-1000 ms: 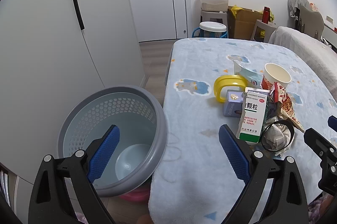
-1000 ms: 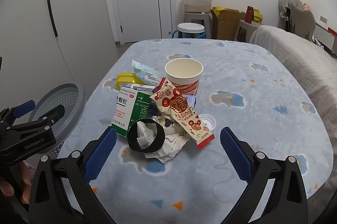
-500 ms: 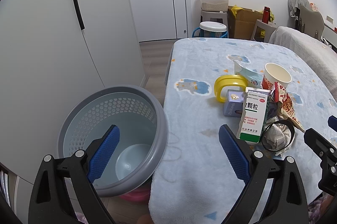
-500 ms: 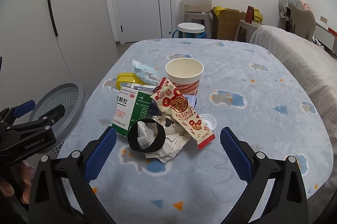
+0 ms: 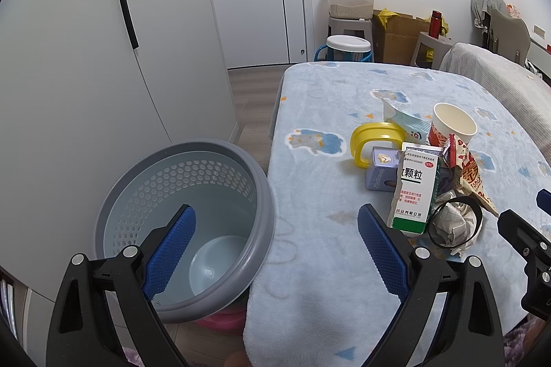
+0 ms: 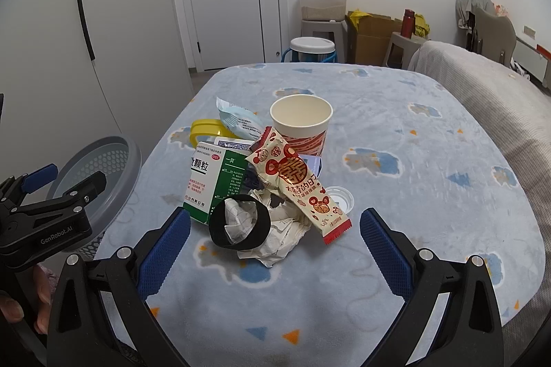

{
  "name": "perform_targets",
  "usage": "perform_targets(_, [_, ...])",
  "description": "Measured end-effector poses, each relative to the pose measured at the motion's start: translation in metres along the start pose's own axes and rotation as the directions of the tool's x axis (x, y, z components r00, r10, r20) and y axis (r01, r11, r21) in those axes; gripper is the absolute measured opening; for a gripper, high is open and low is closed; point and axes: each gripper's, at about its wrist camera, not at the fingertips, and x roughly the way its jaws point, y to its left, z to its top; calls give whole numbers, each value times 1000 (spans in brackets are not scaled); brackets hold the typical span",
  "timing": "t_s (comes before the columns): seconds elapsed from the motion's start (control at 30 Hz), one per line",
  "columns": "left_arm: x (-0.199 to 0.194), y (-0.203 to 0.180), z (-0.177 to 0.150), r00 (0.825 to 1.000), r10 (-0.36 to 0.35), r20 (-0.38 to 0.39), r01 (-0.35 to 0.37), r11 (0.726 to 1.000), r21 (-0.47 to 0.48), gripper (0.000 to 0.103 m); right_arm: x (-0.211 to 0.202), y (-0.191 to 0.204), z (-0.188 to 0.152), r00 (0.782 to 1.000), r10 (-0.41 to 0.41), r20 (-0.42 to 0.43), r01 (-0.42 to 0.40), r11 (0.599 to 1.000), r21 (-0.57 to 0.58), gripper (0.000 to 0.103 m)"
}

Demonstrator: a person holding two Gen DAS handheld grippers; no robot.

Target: Collect trash

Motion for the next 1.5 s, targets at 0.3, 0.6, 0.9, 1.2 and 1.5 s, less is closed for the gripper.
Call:
perform_targets(0.3, [1, 0, -2, 1000, -5, -3, 5, 1000, 1, 91, 2, -1, -1, 1000, 5, -6, -5, 1000, 6, 97])
perform_targets(0.6, [1, -3, -3, 1000, -15, -7, 15, 1000, 4, 91, 7, -19, -2, 999, 14, -37, -12, 999, 47, 97])
perform_targets(0.9, [3, -2, -2, 999, -26, -22, 25, 1000, -5, 91, 31, -42, 7, 995, 7, -99, -6, 1000, 14, 97])
perform_targets(1.2, [4, -8, -1, 998, -54, -31, 53, 999, -6, 91, 75, -44, 19, 984, 24, -176, -34, 998, -50, 85])
perform_targets(1.5, [10, -14, 0, 997, -66, -48, 66, 998, -2, 91, 99, -42, 23, 970, 77, -233, -92, 994, -57, 73])
